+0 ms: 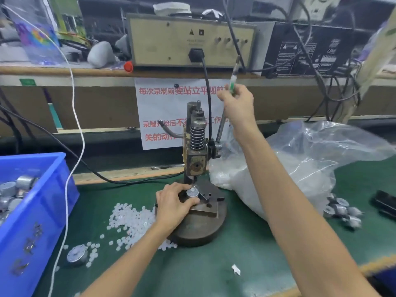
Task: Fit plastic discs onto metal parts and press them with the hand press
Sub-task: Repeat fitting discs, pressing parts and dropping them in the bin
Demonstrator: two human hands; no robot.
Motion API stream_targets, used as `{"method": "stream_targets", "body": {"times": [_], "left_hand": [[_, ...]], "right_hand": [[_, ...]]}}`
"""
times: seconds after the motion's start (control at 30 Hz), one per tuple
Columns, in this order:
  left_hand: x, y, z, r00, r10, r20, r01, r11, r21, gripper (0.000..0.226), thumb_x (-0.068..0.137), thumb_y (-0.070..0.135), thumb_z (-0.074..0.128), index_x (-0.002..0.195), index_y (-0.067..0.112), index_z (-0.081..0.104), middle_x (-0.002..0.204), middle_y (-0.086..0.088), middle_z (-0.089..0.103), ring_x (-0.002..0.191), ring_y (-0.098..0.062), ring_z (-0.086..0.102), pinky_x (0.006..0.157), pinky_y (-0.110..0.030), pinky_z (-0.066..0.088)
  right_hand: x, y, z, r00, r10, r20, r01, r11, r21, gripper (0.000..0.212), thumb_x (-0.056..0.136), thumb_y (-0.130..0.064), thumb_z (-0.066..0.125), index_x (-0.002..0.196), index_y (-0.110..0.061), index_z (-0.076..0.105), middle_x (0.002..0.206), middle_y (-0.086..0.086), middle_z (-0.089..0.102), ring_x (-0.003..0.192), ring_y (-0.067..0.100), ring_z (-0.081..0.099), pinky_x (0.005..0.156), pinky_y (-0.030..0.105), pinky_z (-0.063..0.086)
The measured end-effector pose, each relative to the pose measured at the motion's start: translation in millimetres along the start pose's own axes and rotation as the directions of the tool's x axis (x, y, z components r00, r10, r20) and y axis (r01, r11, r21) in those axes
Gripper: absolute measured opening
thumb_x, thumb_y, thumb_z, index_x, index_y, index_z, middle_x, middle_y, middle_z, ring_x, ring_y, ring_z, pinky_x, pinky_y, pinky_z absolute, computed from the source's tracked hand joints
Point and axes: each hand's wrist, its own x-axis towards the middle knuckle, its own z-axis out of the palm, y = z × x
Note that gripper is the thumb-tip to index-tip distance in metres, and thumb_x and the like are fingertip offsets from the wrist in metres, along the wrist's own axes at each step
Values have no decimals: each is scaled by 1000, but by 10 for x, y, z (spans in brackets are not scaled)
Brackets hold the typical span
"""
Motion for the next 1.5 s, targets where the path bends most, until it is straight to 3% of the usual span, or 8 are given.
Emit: {"method": "stream_targets", "body": {"times": [0.17,0.5,0.6,0.7,0.83,1.07,1.23,1.5], "left_hand": [[22,-36,39,1000,22,-16,-21,1000,23,40,72,45,75,104,22,67,103,12,63,90,-3,42,82,-22,20],[7,-45,66,999,22,-42,-19,998,54,41,73,46,73,105,22,67,105,10,63,96,-10,48,80,-24,19],[-47,-20,69,999,42,-29,-39,993,109,36,79,44,69,108,23,63,110,9,62,101,-13,48,82,-25,19],[-195,-15,60,996,53,-69,-38,981,193,36,79,41,69,106,19,61,119,1,55,110,-20,41,88,-31,23],[-501,70,14,988,127,-92,-112,981,158,36,74,36,76,98,14,60,121,-5,51,112,-23,37,85,-31,24],[-1157,743,288,880,424,212,-396,904,-163,32,73,37,76,94,21,58,91,15,55,89,-4,41,74,-24,22],[-1685,1267,873,775,471,421,-403,882,-244,31,74,32,73,98,20,58,92,9,57,91,-12,46,75,-23,21],[-2280,1417,1526,560,434,706,-539,837,-87,35,89,32,54,123,28,46,119,11,52,114,-14,43,92,-28,28]], "right_hand": [[-602,253,-18,919,-254,-302,304,943,132,37,88,-23,53,57,-33,35,52,-13,39,51,6,34,56,30,35],[-813,364,-25,915,-260,-308,338,912,234,25,91,-24,47,67,-26,38,54,-18,43,52,1,36,57,28,32],[-688,262,105,945,-163,-284,231,946,226,11,94,-12,48,91,-22,51,77,-19,54,62,-3,48,60,18,42],[-842,475,155,994,-27,-109,50,977,209,28,93,-4,50,115,-21,49,106,-13,57,87,-4,57,71,10,48],[-1403,1059,-144,994,62,89,-60,998,-19,18,91,-8,55,94,-25,61,88,-15,64,79,-7,59,70,9,45],[-2197,1496,-1270,765,483,426,-519,854,-35,25,99,-29,46,92,-13,65,75,6,67,64,15,64,49,23,46],[-2675,1588,-2031,689,672,272,-712,698,81,32,100,-23,45,82,-21,71,65,-1,55,53,12,56,45,23,43],[-3467,2222,-2803,431,878,-210,-881,459,112,28,97,-8,44,69,-12,41,60,3,47,47,12,51,49,20,43]]}}
